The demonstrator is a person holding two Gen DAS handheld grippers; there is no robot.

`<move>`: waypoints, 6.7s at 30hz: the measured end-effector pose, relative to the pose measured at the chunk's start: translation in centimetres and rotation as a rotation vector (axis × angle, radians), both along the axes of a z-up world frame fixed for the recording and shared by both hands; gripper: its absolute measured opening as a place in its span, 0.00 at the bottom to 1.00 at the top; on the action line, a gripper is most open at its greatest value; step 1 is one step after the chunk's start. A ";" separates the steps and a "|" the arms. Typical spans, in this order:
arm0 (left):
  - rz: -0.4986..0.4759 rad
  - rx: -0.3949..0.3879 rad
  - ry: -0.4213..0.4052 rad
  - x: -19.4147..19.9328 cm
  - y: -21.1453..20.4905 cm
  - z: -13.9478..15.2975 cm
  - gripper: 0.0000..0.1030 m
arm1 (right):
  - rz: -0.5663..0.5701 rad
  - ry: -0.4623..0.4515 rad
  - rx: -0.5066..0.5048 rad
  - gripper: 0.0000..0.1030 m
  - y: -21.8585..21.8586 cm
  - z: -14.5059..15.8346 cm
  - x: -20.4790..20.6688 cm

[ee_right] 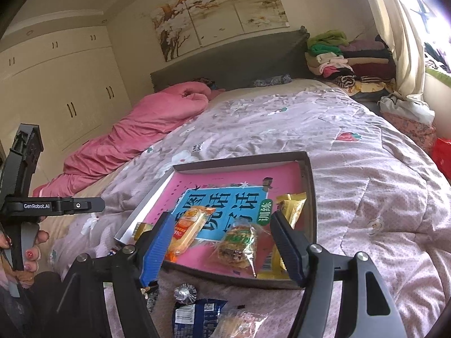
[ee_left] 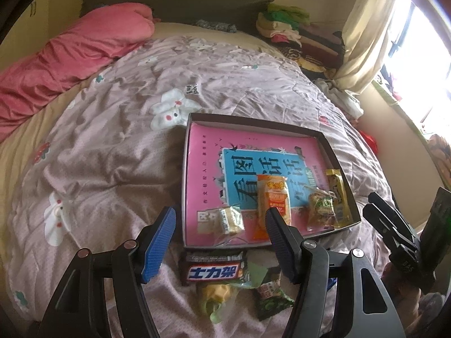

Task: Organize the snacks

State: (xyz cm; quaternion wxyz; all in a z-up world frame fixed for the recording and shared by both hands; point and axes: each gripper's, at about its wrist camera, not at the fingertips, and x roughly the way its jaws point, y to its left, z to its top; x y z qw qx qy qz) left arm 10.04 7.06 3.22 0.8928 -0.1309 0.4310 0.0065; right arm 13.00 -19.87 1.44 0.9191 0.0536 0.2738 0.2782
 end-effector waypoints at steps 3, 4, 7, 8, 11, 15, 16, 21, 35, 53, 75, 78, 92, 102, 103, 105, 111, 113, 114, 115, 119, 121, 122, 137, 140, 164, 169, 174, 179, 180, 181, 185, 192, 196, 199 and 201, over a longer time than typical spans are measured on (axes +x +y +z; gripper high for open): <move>0.001 0.009 0.007 -0.5 0.2 -0.2 0.66 | 0.006 -0.001 -0.007 0.68 0.2 -0.1 -0.3; 0.000 0.011 0.010 -0.6 0.2 -0.3 0.66 | 0.007 0.000 -0.009 0.68 0.3 0.0 -0.4; 0.002 0.019 0.020 -1.1 0.4 -0.7 0.66 | 0.013 -0.004 -0.012 0.68 0.5 0.0 -0.9; 0.003 0.022 0.020 -1.2 0.4 -0.8 0.66 | 0.016 -0.004 -0.016 0.68 0.6 0.0 -1.0; -0.005 0.022 0.034 -1.5 0.3 -1.3 0.66 | 0.024 -0.001 -0.023 0.68 0.8 0.0 -1.4; -0.024 0.039 0.047 -2.1 -0.2 -1.8 0.66 | 0.036 0.001 -0.042 0.68 1.3 -0.2 -2.0; -0.030 0.036 0.051 -2.2 -0.3 -1.9 0.66 | 0.037 0.001 -0.045 0.68 1.4 -0.2 -2.1; -0.047 0.031 0.071 -2.9 -0.5 -2.6 0.66 | 0.046 0.006 -0.052 0.68 1.9 -0.5 -2.7; -0.098 0.029 0.120 -4.2 -1.7 -4.3 0.66 | 0.079 0.032 -0.103 0.68 3.4 -1.3 -4.2; -0.135 0.038 0.167 -4.8 -2.6 -5.8 0.66 | 0.117 0.050 -0.169 0.68 4.8 -2.3 -5.9; -0.165 0.011 0.172 -3.9 -3.4 -7.4 0.63 | 0.168 0.091 -0.244 0.68 6.5 -4.6 -4.4; -0.168 0.006 0.171 -3.5 -3.5 -7.7 0.59 | 0.177 0.097 -0.262 0.68 6.9 -5.1 -4.0; -0.141 -0.018 0.175 -3.0 -2.2 -8.5 0.54 | 0.209 0.125 -0.328 0.52 8.0 -6.9 -2.2; -0.133 -0.036 0.180 -2.3 -2.0 -9.5 0.50 | 0.238 0.149 -0.336 0.27 8.6 -7.7 -1.6; -0.133 -0.039 0.181 -2.1 -2.0 -9.6 0.50 | 0.240 0.147 -0.335 0.27 8.6 -7.6 -1.7; -0.134 -0.044 0.182 -1.9 -2.0 -9.7 0.49 | 0.239 0.145 -0.329 0.26 8.4 -7.4 -1.9; -0.137 -0.049 0.186 -1.5 -2.1 -10.1 0.49 | 0.230 0.161 -0.264 0.26 7.8 -6.7 -1.8; -0.137 -0.050 0.186 -1.3 -2.1 -10.2 0.49 | 0.232 0.152 -0.257 0.26 7.7 -6.5 -2.1; -0.136 -0.048 0.185 -1.3 -2.2 -10.2 0.49 | 0.234 0.147 -0.256 0.26 7.7 -6.4 -2.3; -0.138 -0.044 0.185 -1.2 -2.3 -10.2 0.49 | 0.235 0.144 -0.254 0.26 7.8 -6.3 -2.4; -0.131 -0.063 0.185 -1.0 -2.2 -10.4 0.48 | 0.243 0.126 -0.248 0.26 7.9 -5.8 -2.7; -0.131 -0.067 0.183 -1.1 -2.0 -10.4 0.43 | 0.243 0.118 -0.239 0.26 7.8 -5.6 -2.8; -0.132 -0.073 0.183 -1.1 -2.0 -10.4 0.42 | 0.239 0.116 -0.238 0.26 7.8 -5.5 -2.8; -0.189 -0.059 0.154 -3.2 -3.0 -8.9 0.38 | 0.213 0.108 -0.203 0.26 6.8 -4.8 -3.0; -0.191 -0.051 0.156 -3.5 -3.1 -8.6 0.38 | 0.212 0.107 -0.192 0.26 6.7 -4.6 -3.1; -0.232 -0.004 0.172 -6.5 -5.6 -6.2 0.38 | 0.239 0.105 -0.144 0.26 5.9 -3.3 -3.9; -0.231 0.006 0.158 -6.8 -5.9 -5.2 0.38 | 0.244 0.100 -0.142 0.26 6.0 -3.0 -4.1; -0.221 0.007 0.134 -7.0 -5.8 -4.2 0.38 | 0.236 0.107 -0.132 0.26 5.6 -3.0 -4.3; -0.208 0.013 0.121 -7.1 -5.6 -3.4 0.38 | 0.227 0.101 -0.125 0.26 5.4 -2.7 -4.4; -0.205 0.013 0.115 -7.1 -5.5 -3.2 0.38 | 0.224 0.101 -0.122 0.26 5.3 -2.6 -4.5; -0.203 0.012 0.111 -7.1 -5.5 -3.0 0.38 | 0.223 0.102 -0.117 0.26 5.1 -2.6 -4.4; -0.199 0.019 0.096 -7.0 -5.7 -2.3 0.38 | 0.217 0.095 -0.103 0.26 4.8 -2.2 -4.5; -0.197 0.030 0.089 -6.7 -6.2 -1.8 0.38 | 0.212 0.072 -0.085 0.26 4.4 -1.5 -4.7; -0.190 0.030 0.085 -6.4 -6.3 -1.6 0.38 | 0.211 0.062 -0.072 0.26 4.2 -1.1 -4.8; -0.182 0.033 0.078 -6.1 -6.3 -1.3 0.38 | 0.211 0.052 -0.068 0.26 4.2 -0.8 -4.9; -0.178 0.036 0.077 -5.9 -6.3 -1.1 0.38 | 0.211 0.045 -0.070 0.26 4.2 -0.7 -4.9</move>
